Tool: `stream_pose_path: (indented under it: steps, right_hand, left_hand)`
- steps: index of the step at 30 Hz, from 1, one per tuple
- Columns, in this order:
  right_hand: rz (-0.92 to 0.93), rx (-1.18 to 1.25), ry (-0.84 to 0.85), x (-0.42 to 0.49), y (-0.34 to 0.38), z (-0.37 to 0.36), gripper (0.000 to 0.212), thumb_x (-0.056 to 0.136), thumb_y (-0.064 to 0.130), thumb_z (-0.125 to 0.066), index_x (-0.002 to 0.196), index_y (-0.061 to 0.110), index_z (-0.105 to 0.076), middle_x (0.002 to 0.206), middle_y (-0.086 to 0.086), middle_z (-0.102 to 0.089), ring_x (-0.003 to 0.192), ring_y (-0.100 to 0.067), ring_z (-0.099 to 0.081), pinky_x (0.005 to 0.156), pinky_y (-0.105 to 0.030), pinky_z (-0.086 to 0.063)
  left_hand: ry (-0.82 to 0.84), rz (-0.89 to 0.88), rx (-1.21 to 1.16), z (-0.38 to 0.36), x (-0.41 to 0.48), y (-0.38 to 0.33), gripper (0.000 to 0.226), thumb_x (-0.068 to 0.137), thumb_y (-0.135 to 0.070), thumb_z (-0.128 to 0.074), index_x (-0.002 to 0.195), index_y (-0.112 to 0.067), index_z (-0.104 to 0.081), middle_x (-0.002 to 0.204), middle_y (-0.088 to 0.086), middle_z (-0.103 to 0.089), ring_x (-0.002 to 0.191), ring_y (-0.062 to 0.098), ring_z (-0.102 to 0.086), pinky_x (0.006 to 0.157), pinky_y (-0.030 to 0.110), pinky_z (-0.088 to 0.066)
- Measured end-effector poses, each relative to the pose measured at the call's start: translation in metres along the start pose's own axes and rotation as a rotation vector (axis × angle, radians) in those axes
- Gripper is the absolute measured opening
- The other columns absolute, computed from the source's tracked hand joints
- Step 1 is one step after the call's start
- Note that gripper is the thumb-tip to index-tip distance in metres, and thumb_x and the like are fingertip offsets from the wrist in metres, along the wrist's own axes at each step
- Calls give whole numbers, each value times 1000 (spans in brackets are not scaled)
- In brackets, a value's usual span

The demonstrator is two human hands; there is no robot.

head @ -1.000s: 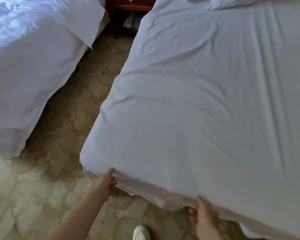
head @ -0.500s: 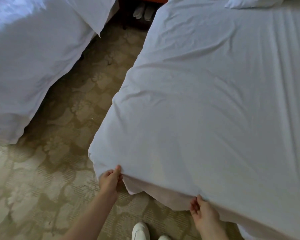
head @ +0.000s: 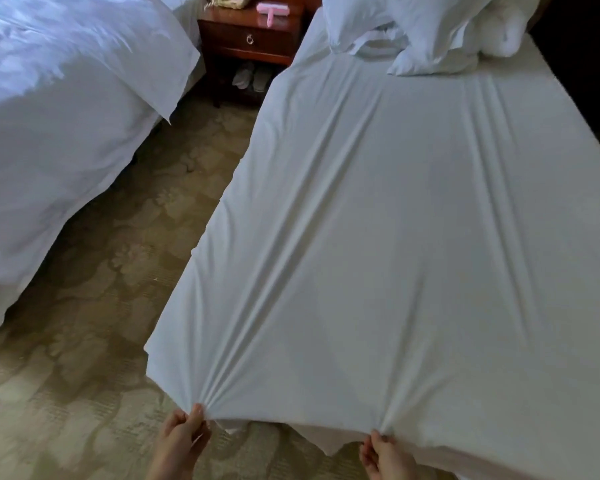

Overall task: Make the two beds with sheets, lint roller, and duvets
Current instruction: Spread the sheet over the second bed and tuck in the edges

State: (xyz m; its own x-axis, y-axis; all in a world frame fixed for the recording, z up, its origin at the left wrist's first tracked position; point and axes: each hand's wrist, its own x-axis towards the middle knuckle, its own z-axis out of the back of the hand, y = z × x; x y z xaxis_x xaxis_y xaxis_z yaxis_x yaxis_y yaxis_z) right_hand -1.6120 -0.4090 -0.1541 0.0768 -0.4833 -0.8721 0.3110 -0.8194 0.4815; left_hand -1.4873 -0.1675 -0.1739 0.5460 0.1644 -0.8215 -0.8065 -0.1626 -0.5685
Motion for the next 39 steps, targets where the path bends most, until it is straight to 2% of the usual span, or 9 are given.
stream_pose_path:
  steps: [5, 10, 15, 20, 22, 25, 28, 34, 39]
  right_hand:
    - [12, 19, -28, 11, 3, 3, 32, 94, -9, -45, 64, 2, -41, 37, -11, -42, 21, -10, -41, 29, -19, -37]
    - [-33, 26, -16, 21, 1, 4, 27, 96, -2, -43, 72, 8, -43, 66, -11, -41, 57, -20, -39, 48, -29, -44]
    - [-58, 20, -95, 26, -13, -1, 23, 98, 6, -46, 75, 9, -48, 71, -9, -47, 63, -17, -45, 59, -26, -38]
    - [-42, 84, -152, 31, -32, -18, 22, 97, 4, -46, 76, 8, -49, 64, -11, -55, 38, -13, -60, 43, -18, -52]
    - [-10, 91, -150, 30, -33, -29, 20, 97, 1, -45, 79, 9, -49, 77, -10, -51, 55, -21, -62, 73, -25, -55]
    - [81, -5, -245, 32, -30, -43, 13, 91, -5, -51, 102, 1, -55, 81, -10, -54, 64, -22, -58, 62, -25, -55]
    - [155, -190, -423, 32, -27, -41, 33, 86, -4, -59, 119, -4, -52, 88, -13, -55, 79, -28, -51, 85, -44, -50]
    - [192, -597, -369, 28, -23, -30, 22, 95, 9, -54, 80, -6, -59, 69, -13, -61, 61, -26, -54, 62, -35, -43]
    - [389, -1141, -306, 7, -34, -6, 8, 96, 11, -48, 92, 9, -55, 76, -8, -53, 75, -27, -50, 61, -32, -31]
  left_hand:
    - [23, 15, 157, -9, 1, -7, 29, 94, -18, -58, 71, -16, -40, 71, 6, -55, 65, 15, -51, 62, 28, -39]
    - [-66, -29, 211, 8, 34, -48, 13, 99, -23, -49, 103, -11, -52, 103, 5, -57, 75, 16, -54, 62, 27, -39]
    - [-106, -339, 749, 51, 107, -91, 65, 79, -12, -72, 136, -21, -42, 130, 8, -55, 113, 31, -56, 92, 48, -49]
    - [-40, -570, 1065, 50, 130, -106, 12, 81, -8, -71, 92, -11, -66, 95, 6, -65, 78, 18, -56, 69, 28, -38]
    - [13, -706, 1100, 54, 142, -107, 23, 79, 2, -68, 71, -18, -61, 82, 2, -60, 75, 21, -57, 61, 24, -34]
    - [82, -817, 1121, 63, 159, -111, 37, 77, 16, -59, 65, -18, -51, 71, -1, -53, 68, 22, -52, 57, 23, -36]
    - [73, -789, 1079, 69, 151, -109, 33, 82, 16, -47, 64, -11, -43, 60, 4, -52, 58, 21, -43, 53, 31, -31]
    - [151, -789, 1039, 90, 139, -106, 42, 86, 13, -46, 66, -22, -34, 60, 6, -48, 56, 20, -37, 54, 26, -32]
    - [172, -868, 1159, 98, 124, -121, 64, 78, 19, -50, 65, -42, -36, 56, -1, -40, 54, 17, -32, 52, 31, -31]
